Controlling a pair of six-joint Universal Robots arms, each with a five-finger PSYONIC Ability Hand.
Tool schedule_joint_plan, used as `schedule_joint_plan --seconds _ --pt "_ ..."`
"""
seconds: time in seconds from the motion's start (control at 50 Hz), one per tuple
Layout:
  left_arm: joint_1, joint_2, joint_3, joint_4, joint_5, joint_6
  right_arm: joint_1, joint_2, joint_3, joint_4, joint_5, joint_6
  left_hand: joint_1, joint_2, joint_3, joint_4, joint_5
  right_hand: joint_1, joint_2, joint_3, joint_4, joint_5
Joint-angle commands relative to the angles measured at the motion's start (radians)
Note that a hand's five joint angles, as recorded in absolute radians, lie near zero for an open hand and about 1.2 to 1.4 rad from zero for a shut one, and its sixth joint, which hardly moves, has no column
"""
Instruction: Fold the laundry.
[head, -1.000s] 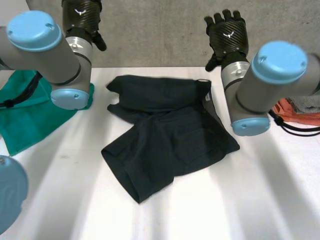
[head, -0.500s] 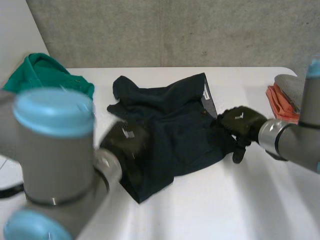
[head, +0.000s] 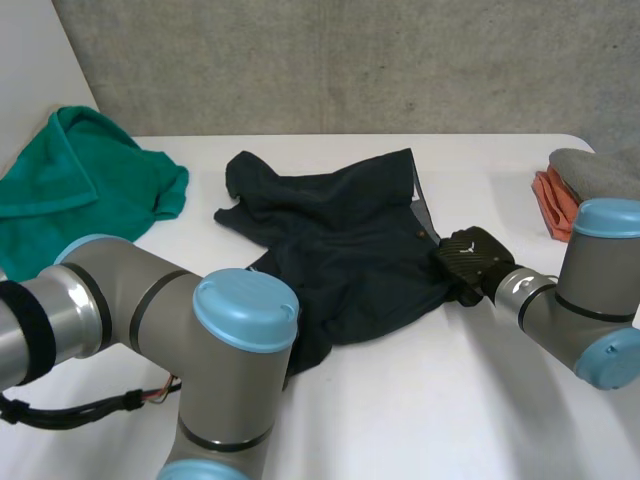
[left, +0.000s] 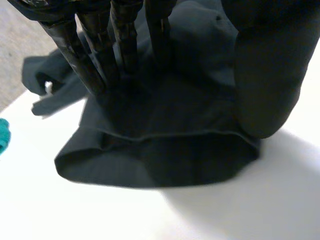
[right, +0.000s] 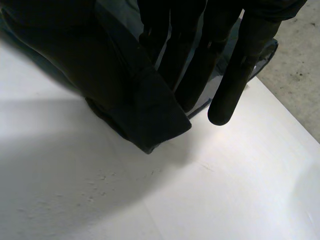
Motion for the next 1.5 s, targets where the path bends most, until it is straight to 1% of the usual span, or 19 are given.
schedule_joint_plan --seconds 0.02,0.04,0.14,0.3,0.42,0.54,0.6,0.62,0.64,0.68,0.88,1.06,1.22,1.24,1.26,1.3,1.38,1.42,1.5 --pt "0.038 -0.068 0.010 0.152 0.000 0.158 0.004 -0.093 0.051 0.069 0.023 0.064 0.319 0.321 0.320 0.313 0.312 0.304 0.221 0.211 0.205 0.231" --pt "0.045 -0.074 0.012 0.160 0.001 0.173 0.004 -0.104 0.056 0.082 0.023 0.065 0.363 0.365 0.365 0.357 0.356 0.304 0.221 0.211 0.205 0.231" --pt "0.078 -0.103 0.036 0.215 -0.005 0.268 -0.002 -0.166 0.071 0.185 0.029 0.069 1.047 1.049 1.048 1.040 1.039 0.304 0.221 0.211 0.205 0.231" --pt "0.106 0.079 -0.017 0.186 0.004 0.272 -0.024 -0.268 0.076 0.420 0.067 -0.029 1.048 1.050 1.049 1.041 1.040 0.304 0.221 0.211 0.205 0.231" --pt "0.109 0.309 -0.124 0.035 0.136 0.299 -0.064 -0.386 0.076 0.682 0.090 -0.190 1.048 1.050 1.049 1.041 1.040 0.304 0.221 0.211 0.205 0.231" --pt "0.158 0.384 -0.189 -0.159 0.233 0.331 -0.088 -0.432 0.098 0.908 0.094 -0.375 1.048 1.050 1.049 1.041 1.040 0.304 0.221 0.211 0.205 0.231" --pt "0.196 0.375 -0.194 -0.211 0.279 0.315 -0.071 -0.426 0.099 0.853 0.075 -0.335 1.048 1.050 1.049 1.041 1.040 0.304 0.221 0.211 0.205 0.231" --pt "0.204 0.371 -0.192 -0.210 0.291 0.304 -0.061 -0.420 0.095 0.828 0.077 -0.308 0.920 0.922 0.921 0.913 0.913 0.304 0.221 0.211 0.205 0.231" --pt "0.216 0.357 -0.186 -0.207 0.307 0.275 -0.044 -0.405 0.085 0.778 0.080 -0.236 0.515 0.517 0.516 0.508 0.508 0.304 0.221 0.211 0.205 0.231" --pt "0.221 0.341 -0.178 -0.207 0.314 0.238 -0.031 -0.387 0.072 0.726 0.084 -0.154 0.245 0.246 0.246 0.238 0.237 0.304 0.221 0.211 0.205 0.231" --pt "0.157 0.251 -0.158 -0.219 0.276 0.029 0.004 -0.287 -0.023 0.590 0.164 0.192 0.106 0.108 0.107 0.099 0.099 0.304 0.221 0.211 0.205 0.231" --pt "0.120 0.176 -0.139 -0.205 0.256 0.032 -0.022 -0.239 -0.054 0.557 0.205 0.299 0.085 0.087 0.086 0.078 0.078 0.304 0.221 0.211 0.205 0.231" --pt "0.088 0.104 -0.082 -0.192 0.233 0.038 -0.034 -0.241 -0.033 0.512 0.233 0.331 0.193 0.195 0.194 0.186 0.186 0.304 0.221 0.211 0.205 0.231" --pt "0.085 0.095 -0.074 -0.192 0.224 0.040 -0.034 -0.241 -0.031 0.512 0.233 0.331 0.307 0.309 0.308 0.300 0.300 0.304 0.221 0.211 0.205 0.231" --pt "0.081 0.079 -0.059 -0.185 0.204 0.046 -0.036 -0.245 -0.022 0.512 0.232 0.331 0.651 0.653 0.652 0.644 0.644 0.304 0.221 0.211 0.205 0.231" --pt "0.081 0.065 -0.042 -0.172 0.173 0.060 -0.038 -0.255 -0.014 0.514 0.230 0.326 1.046 1.048 1.047 1.039 1.038 0.304 0.221 0.211 0.205 0.231" --pt "0.084 0.073 -0.020 -0.150 0.089 0.118 -0.036 -0.291 0.008 0.543 0.216 0.256 1.048 1.050 1.049 1.041 1.040 0.304 0.221 0.211 0.205 0.231" --pt "0.089 0.117 -0.025 -0.165 0.069 0.159 -0.038 -0.333 0.033 0.584 0.187 0.131 1.048 1.050 1.049 1.041 1.040 0.304 0.221 0.211 0.205 0.231" --pt "0.100 0.276 -0.025 -0.210 0.096 0.222 -0.063 -0.440 0.071 0.622 0.123 -0.096 1.048 1.050 1.049 1.041 1.040 0.304 0.221 0.211 0.205 0.231"
